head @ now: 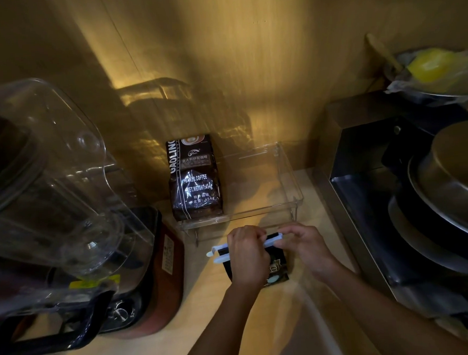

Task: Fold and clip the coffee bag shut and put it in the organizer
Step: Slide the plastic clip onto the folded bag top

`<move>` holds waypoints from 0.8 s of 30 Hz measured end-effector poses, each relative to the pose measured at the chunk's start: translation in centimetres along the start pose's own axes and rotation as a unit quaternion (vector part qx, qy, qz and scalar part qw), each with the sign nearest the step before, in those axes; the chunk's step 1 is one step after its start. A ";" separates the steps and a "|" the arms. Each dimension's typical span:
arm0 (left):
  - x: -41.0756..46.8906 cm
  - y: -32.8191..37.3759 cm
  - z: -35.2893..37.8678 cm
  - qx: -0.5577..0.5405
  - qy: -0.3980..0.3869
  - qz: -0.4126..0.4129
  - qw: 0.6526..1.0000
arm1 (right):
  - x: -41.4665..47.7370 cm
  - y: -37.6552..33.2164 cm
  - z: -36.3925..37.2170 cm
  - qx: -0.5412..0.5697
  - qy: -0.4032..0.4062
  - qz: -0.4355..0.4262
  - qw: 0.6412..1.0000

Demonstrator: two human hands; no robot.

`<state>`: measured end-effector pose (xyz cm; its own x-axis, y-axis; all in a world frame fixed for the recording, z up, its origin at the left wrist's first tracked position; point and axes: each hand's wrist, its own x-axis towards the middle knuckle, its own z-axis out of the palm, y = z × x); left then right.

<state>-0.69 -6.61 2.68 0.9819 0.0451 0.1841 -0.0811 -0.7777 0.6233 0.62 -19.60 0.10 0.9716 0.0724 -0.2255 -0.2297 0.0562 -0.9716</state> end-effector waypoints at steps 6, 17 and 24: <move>-0.7 -0.1 0.2 -0.008 0.003 0.022 1.000 | 0.0 -0.1 -0.4 -0.070 -0.057 0.012 0.996; -0.1 -2.8 -3.2 0.073 -0.065 0.017 0.995 | -0.3 -0.4 -0.7 -0.070 -0.014 -0.019 0.997; -0.3 -3.1 -3.9 0.036 -0.089 -0.018 0.995 | -0.4 -0.4 -0.7 -0.076 -0.031 -0.013 0.997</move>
<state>-1.43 -1.76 3.71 0.9993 -0.0329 0.0201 -0.0384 -0.8208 0.5699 0.33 -20.38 0.48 0.9704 0.1343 -0.2005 -0.1892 -0.0921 -0.9776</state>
